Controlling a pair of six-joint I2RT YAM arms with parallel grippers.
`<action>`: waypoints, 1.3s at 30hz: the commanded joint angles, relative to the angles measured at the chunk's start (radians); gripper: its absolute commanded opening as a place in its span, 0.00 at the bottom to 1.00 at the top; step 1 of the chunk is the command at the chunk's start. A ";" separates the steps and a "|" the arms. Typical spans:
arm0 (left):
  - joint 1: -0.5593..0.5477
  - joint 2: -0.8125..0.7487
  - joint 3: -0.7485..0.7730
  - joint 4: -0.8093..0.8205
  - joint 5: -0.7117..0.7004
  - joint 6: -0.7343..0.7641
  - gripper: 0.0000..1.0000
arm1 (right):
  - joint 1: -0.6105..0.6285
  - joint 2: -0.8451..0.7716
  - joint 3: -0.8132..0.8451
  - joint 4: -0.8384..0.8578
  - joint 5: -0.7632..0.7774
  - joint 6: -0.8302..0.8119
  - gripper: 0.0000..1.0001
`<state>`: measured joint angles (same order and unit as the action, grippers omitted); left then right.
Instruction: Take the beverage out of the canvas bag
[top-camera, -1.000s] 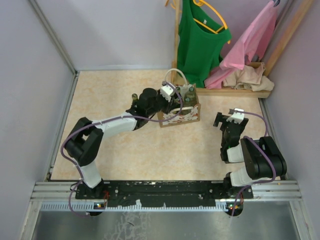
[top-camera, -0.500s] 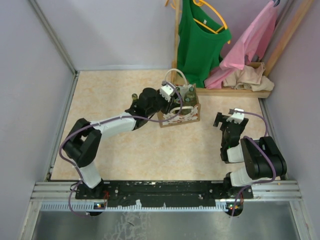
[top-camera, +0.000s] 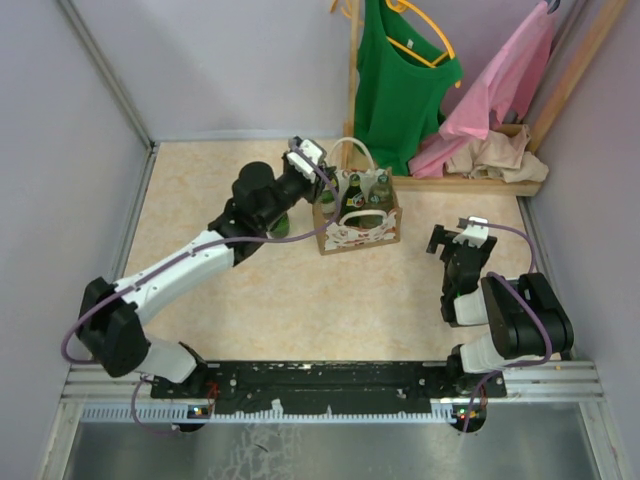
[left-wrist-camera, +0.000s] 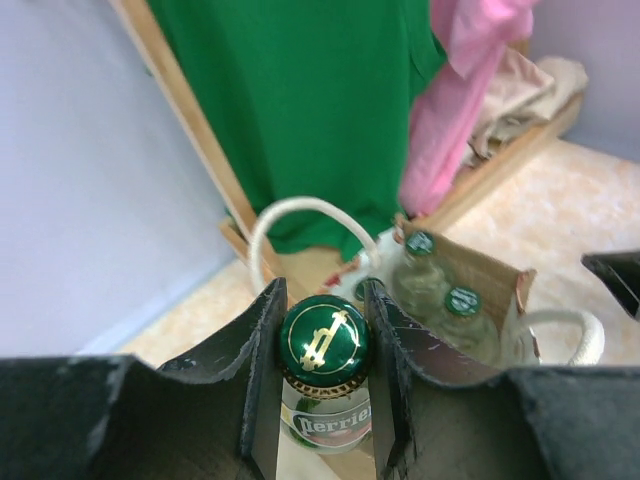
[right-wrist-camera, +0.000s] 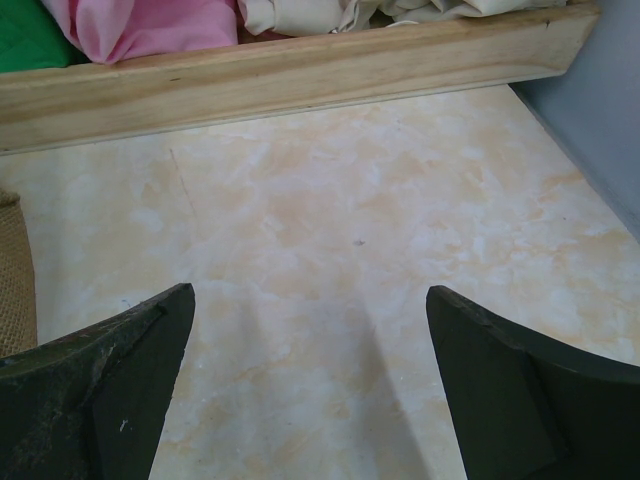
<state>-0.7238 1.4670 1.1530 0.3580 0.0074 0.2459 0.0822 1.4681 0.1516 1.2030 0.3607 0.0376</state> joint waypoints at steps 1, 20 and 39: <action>0.003 -0.136 0.071 0.104 -0.114 0.086 0.00 | -0.002 -0.018 0.020 0.044 0.004 0.002 0.99; 0.004 -0.503 -0.138 -0.045 -0.476 0.110 0.00 | -0.001 -0.017 0.020 0.044 0.005 0.002 0.99; 0.245 -0.563 -0.369 -0.161 -0.496 -0.108 0.00 | -0.001 -0.017 0.020 0.044 0.005 0.002 0.99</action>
<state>-0.5838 0.9169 0.7780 0.0849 -0.5888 0.2382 0.0822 1.4681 0.1516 1.2030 0.3607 0.0376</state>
